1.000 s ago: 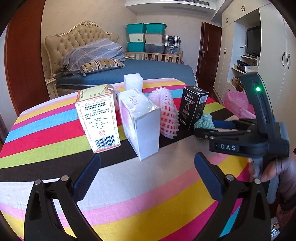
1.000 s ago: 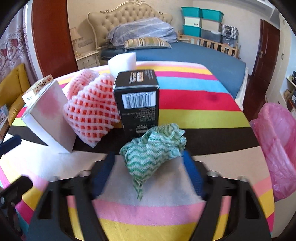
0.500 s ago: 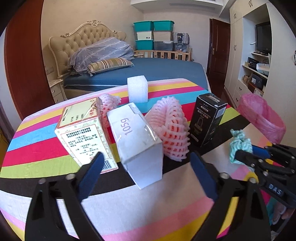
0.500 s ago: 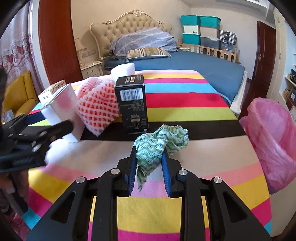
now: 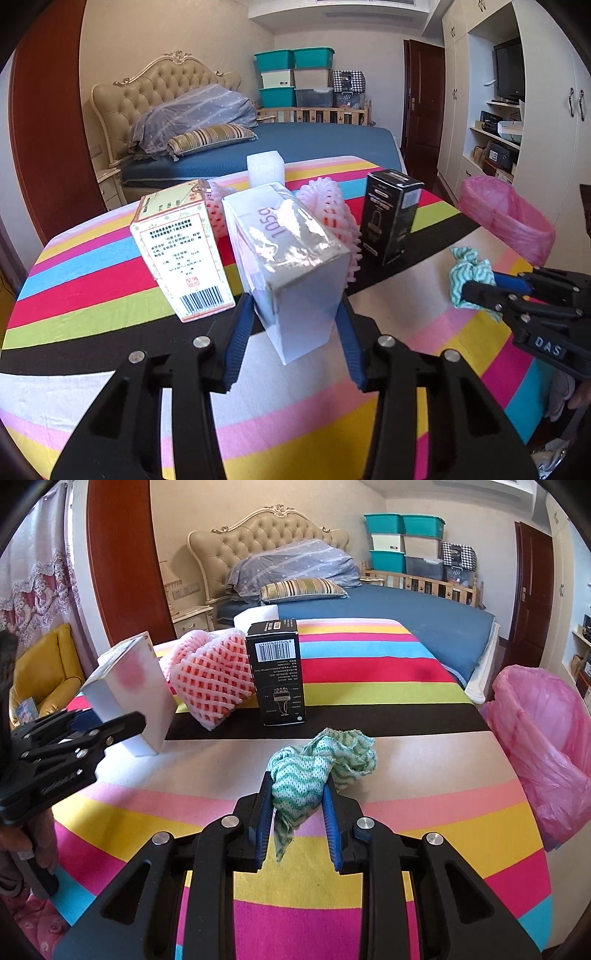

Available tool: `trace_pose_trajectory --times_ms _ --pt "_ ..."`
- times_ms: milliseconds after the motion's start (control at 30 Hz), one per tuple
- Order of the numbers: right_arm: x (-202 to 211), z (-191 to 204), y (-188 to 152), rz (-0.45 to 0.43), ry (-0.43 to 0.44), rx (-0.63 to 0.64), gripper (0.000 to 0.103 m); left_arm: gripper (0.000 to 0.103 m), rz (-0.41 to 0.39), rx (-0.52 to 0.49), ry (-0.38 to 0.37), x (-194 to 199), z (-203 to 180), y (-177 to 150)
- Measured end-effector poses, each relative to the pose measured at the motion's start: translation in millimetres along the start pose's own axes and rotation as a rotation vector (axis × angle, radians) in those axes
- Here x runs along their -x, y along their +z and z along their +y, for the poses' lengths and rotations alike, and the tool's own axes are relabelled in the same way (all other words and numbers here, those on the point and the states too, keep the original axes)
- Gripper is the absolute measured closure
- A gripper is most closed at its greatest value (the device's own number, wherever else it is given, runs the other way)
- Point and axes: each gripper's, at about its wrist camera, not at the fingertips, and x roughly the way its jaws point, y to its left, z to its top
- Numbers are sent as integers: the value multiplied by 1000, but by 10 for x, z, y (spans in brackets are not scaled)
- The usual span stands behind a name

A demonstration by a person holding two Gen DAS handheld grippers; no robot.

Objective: Collect trash
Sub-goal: 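Lift the green cloth and white box off the table with both grippers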

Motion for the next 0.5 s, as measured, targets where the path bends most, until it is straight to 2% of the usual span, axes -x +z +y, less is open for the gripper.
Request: trace_pose_trajectory --times_ms 267,500 --pt "24 -22 -59 -3 -10 -13 78 59 -31 -63 -45 176 -223 -90" --pt "-4 -57 -105 -1 -21 -24 78 59 -24 -91 -61 170 -321 -111"
